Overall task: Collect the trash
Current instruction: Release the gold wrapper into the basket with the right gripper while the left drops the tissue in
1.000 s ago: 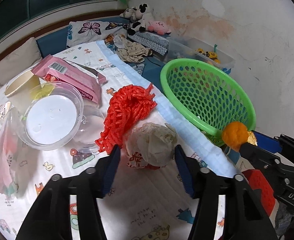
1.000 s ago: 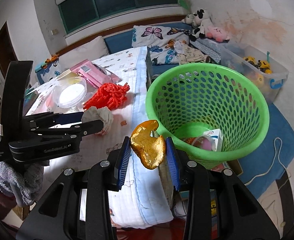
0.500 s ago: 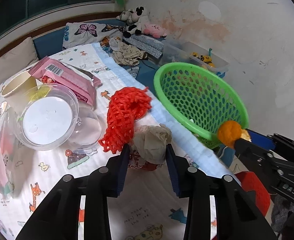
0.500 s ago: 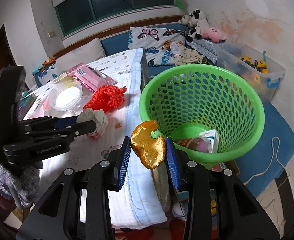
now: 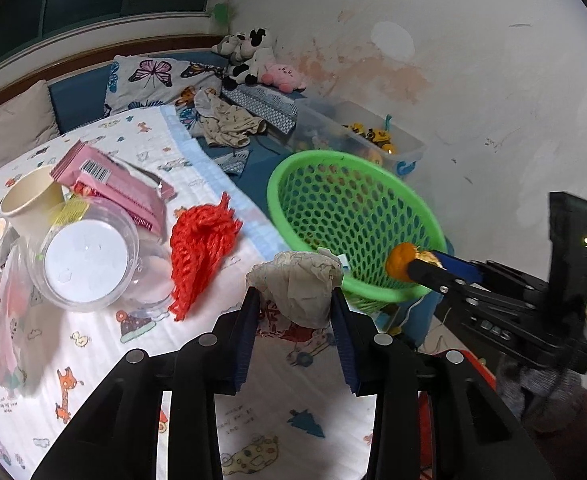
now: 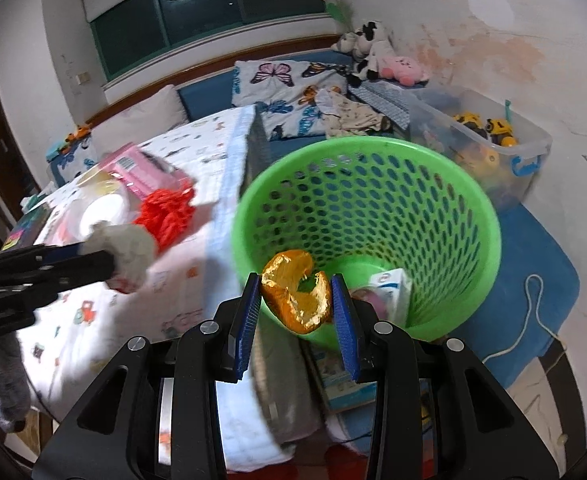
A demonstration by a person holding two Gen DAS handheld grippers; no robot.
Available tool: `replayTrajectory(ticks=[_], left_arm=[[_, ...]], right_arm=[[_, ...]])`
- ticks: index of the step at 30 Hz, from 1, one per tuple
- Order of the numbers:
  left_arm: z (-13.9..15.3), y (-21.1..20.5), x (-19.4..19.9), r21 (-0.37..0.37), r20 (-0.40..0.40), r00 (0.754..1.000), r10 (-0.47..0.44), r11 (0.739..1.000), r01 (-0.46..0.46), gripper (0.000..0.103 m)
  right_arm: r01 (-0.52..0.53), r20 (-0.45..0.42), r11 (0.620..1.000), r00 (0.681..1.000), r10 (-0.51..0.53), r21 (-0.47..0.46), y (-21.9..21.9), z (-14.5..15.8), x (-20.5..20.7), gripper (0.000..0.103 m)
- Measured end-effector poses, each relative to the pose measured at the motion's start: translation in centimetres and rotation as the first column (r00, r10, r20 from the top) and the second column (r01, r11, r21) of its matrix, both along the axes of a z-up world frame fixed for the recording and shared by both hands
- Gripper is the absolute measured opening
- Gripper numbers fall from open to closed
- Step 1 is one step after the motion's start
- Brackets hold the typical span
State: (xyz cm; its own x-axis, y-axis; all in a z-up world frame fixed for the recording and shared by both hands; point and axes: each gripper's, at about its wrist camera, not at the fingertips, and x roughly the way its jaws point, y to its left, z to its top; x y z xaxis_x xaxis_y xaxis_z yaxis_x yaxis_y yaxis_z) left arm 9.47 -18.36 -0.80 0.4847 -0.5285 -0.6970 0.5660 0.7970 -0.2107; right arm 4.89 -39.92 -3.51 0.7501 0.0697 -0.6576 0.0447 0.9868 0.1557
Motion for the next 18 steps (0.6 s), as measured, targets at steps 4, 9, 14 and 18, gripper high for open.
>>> replayTrajectory(ticks=[4,9,14,18], left_arm=[[0.6,-0.4,0.5,-0.008,0.000,1.000,0.000,1.000,0.000,0.035],[1.3,-1.5,1.5,-0.005,0.011,1.000,0.001,1.000,-0.001,0.035],[1.7,-2.6,2.7,-0.004,0.005,1.000,0.000,1.000,0.000,0.035],[1.8,-3.7,3.9,0.002,0.001,1.000,-0.004,1.000,0.004,0.035]], right_arm=[[0.036,-0.023,0.999,0.999,-0.036,-0.001,-1.8,-0.7,1.3,0.037],[0.060,-0.042,0.998,0.997,-0.060,0.001,-3.4,-1.3,2.6,0.037],[0.078,-0.049,0.997,0.996,-0.077,0.017,-4.6,-1.8,3.6,0.040],[0.086,-0.051,0.996,0.995,-0.084,0.022,-5.1,-2.0,4.1,0.042]])
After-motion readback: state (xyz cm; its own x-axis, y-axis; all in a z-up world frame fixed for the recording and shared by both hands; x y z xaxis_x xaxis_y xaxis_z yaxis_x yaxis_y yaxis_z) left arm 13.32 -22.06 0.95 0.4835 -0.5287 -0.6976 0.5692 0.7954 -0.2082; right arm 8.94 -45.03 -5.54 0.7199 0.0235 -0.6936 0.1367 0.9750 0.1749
